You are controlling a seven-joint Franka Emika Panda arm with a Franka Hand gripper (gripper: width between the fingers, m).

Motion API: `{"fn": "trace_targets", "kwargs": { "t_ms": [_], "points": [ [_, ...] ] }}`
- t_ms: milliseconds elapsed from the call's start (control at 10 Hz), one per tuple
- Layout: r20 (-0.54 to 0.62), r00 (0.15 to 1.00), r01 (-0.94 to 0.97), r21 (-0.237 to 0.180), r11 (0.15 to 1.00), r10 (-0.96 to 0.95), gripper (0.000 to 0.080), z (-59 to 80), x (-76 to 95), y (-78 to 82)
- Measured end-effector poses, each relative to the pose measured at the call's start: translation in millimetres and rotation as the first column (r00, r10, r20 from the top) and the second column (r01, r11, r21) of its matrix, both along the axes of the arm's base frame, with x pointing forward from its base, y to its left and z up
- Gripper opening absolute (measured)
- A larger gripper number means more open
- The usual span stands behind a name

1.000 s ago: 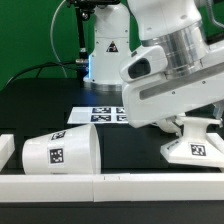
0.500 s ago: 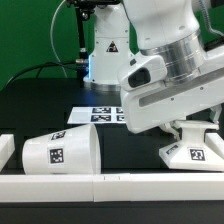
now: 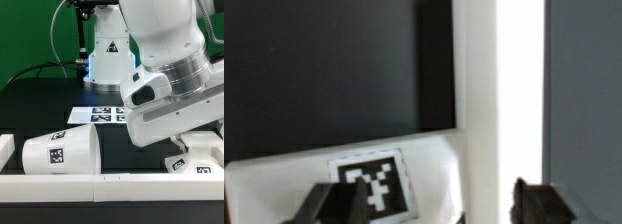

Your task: Assemble lamp

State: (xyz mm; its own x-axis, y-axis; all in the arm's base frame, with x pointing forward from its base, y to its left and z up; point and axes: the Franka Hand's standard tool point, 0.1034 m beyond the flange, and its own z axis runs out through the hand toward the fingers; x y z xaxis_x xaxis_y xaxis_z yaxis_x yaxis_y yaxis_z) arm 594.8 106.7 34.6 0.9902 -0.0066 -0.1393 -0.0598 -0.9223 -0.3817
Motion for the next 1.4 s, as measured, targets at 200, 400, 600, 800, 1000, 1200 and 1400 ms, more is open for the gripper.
{"fn": "trace_targets", "kwargs": {
  "t_ms": [200, 400, 600, 800, 1000, 1200, 1400],
  "points": [
    [-0.002, 1.0, 0.003, 0.001, 1.0, -0.003, 0.0395, 0.0, 0.5, -0.5],
    [-0.003, 1.0, 0.002, 0.002, 1.0, -0.002, 0.0395, 0.4, 0.1, 0.4],
    [-0.008, 1.0, -0.004, 0.008, 1.0, 0.004, 0.066, 2.1, -1.2, 4.1],
    [-0.007, 1.0, -0.006, 0.009, 1.0, 0.006, 0.0693, 2.8, -1.1, 5.5],
    [-0.012, 1.0, -0.007, 0.003, 1.0, 0.007, 0.0698, 3.8, -6.5, 2.0],
    [-0.019, 1.0, -0.008, -0.01, 1.0, 0.008, 0.0699, 9.7, -19.0, -15.3],
    [0.007, 1.0, 0.014, -0.016, 1.0, -0.014, 0.0699, 28.3, -10.8, -29.7]
  ]
}}
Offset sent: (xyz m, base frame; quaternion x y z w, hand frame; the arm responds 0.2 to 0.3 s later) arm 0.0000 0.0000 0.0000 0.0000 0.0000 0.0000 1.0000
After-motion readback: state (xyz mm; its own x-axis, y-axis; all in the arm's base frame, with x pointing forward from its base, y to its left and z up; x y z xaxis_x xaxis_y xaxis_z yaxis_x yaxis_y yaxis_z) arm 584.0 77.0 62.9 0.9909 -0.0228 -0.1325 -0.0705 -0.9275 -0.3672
